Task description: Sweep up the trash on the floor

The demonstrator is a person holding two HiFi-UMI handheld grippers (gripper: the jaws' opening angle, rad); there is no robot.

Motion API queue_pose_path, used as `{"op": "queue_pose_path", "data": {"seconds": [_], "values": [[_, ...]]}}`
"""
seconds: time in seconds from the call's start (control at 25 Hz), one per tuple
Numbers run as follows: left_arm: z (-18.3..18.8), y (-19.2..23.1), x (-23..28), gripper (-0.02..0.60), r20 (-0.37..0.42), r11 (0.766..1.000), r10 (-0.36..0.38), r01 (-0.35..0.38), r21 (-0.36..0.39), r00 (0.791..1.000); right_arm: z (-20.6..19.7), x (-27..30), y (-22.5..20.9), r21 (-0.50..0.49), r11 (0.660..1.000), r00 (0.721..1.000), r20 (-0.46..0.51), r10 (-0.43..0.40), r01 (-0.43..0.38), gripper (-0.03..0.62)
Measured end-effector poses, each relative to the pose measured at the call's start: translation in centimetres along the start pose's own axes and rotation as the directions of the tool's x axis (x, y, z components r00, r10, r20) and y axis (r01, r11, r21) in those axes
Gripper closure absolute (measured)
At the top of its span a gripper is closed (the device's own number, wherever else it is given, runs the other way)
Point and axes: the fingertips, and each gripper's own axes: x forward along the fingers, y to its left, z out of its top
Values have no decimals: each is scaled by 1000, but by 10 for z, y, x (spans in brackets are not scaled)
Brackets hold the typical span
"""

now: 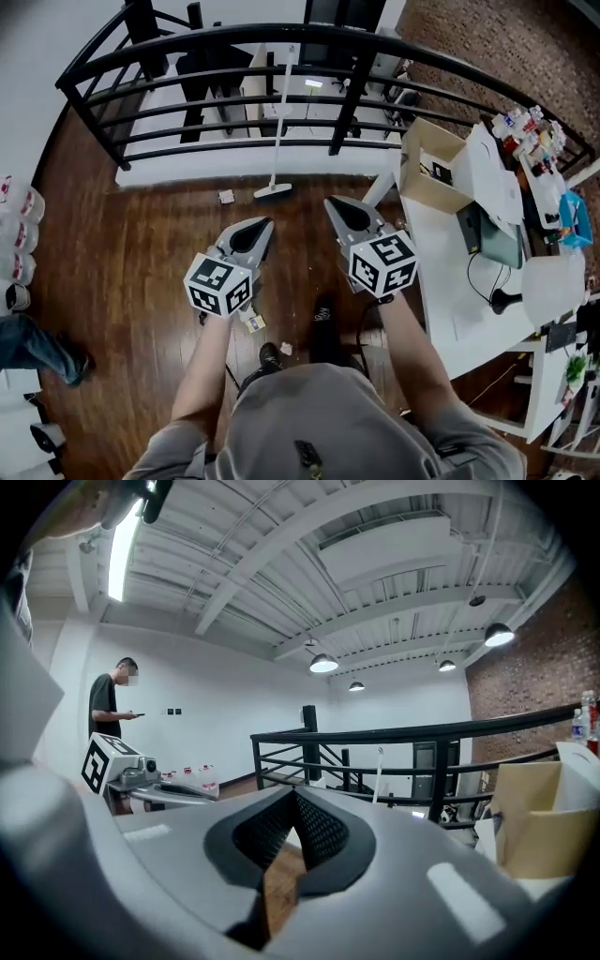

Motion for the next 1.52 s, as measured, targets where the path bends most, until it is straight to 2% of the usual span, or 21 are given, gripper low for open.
{"op": "queue_pose_path", "data": {"seconds": [0.16, 0.4, 0.64, 0.92, 1.16, 1.32, 1.52], "values": [[12, 32, 45, 578, -30, 997, 77, -76, 15, 997, 15, 47, -48, 3, 998, 997, 51, 62, -62, 594], [49, 51, 110, 578, -34, 983, 172, -169, 70, 985, 43, 91, -118, 3, 988, 984, 91, 154, -155, 594], [54, 78, 155, 577, -58, 976, 208, -204, 76, 976, 49, 138, -166, 20, 983, 981, 79, 180, -182, 594], [48, 165, 202, 578, -63, 976, 217, -215, 45, 974, 46, 236, -215, -10, 993, 993, 4, 119, -119, 594], [24, 264, 271, 578, -70, 982, 172, -165, 86, 983, 26, 362, -282, -38, 999, 997, -74, -21, 19, 594], [-3, 321, 308, 578, -112, 988, 144, -135, 80, 983, 17, 454, -336, -18, 997, 993, -100, -70, 69, 496], [-24, 368, 331, 577, -149, 991, 124, -116, 59, 981, 4, 559, -388, -37, 995, 982, -164, -96, 91, 455]]}}
